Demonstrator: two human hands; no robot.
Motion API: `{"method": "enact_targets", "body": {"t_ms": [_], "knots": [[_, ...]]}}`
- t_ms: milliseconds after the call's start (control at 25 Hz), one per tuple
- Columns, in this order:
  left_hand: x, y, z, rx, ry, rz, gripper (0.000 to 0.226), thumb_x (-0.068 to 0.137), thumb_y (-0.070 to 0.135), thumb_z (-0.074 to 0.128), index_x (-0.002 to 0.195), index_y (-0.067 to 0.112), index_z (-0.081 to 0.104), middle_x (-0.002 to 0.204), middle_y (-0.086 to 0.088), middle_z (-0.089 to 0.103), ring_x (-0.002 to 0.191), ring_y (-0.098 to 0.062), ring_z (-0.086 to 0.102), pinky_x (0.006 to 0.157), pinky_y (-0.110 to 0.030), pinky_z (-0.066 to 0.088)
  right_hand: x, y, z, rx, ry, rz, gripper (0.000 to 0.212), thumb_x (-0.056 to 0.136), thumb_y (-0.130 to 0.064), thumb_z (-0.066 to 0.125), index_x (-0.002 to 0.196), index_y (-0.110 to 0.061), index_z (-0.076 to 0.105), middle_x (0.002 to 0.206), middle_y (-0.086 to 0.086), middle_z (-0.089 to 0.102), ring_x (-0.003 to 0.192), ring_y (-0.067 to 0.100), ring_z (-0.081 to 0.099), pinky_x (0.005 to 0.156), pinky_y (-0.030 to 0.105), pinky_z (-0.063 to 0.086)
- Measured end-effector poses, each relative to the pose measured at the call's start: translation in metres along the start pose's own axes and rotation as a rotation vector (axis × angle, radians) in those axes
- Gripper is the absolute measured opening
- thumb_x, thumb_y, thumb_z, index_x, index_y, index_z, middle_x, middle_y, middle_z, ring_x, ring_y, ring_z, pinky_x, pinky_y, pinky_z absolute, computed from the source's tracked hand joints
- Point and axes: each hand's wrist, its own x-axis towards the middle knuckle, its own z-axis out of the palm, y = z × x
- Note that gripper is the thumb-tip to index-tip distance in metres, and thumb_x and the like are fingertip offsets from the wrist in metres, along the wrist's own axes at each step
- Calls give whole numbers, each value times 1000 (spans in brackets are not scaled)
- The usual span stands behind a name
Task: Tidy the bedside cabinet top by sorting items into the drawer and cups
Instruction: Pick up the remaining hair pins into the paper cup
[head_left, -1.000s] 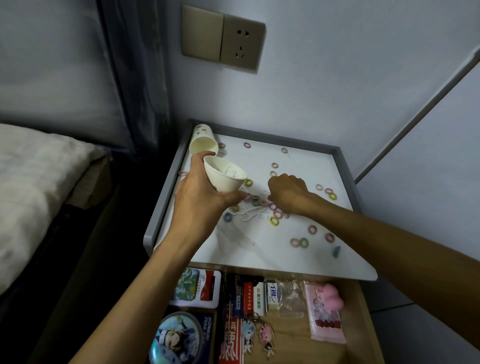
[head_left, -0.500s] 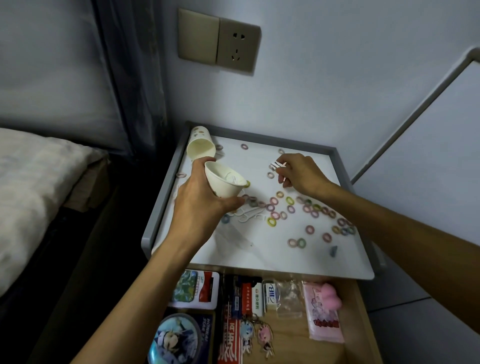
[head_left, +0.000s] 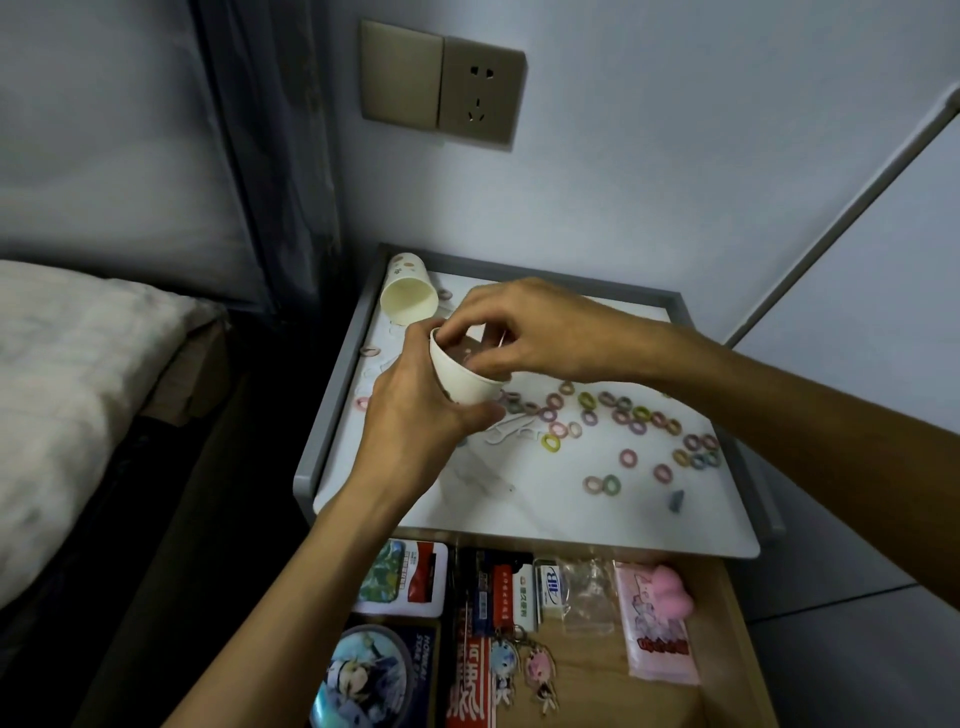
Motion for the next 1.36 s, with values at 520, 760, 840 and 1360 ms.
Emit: {"method": "enact_targets", "body": {"t_ms": [520, 760, 840, 1360], "knots": [[-2, -2, -22, -46, 91, -11, 80, 62, 20, 90, 126, 29, 44, 96, 20, 55, 90, -4, 59, 70, -23, 54, -44, 95, 84, -270, 15, 407, 18, 87, -27, 71, 98, -14, 72, 94, 3, 72, 84, 15, 64, 80, 34, 55], [-1, -2, -20, -48, 82, -10, 82, 62, 21, 90, 129, 27, 44, 96, 19, 53, 92, -10, 59, 74, -27, 55, -46, 95, 84, -364, -129, 305, 8, 90, -21, 67, 89, -14, 66, 91, 0, 65, 83, 14, 61, 74, 29, 51], [-1, -2, -20, -50, 86, -5, 81, 62, 22, 90, 129, 28, 44, 95, 20, 53, 90, -7, 59, 70, -20, 53, -45, 92, 80, -410, -124, 187, 7, 90, -21, 66, 87, -16, 60, 91, -2, 61, 85, 14, 57, 72, 28, 47], [-1, -4, -23, -79, 76, -3, 78, 65, 17, 89, 128, 25, 44, 94, 21, 52, 84, 1, 56, 60, -5, 47, -24, 87, 91, -312, -77, 131, 21, 86, -29, 70, 102, -16, 67, 105, -2, 54, 101, 17, 52, 82, 36, 48]]}}
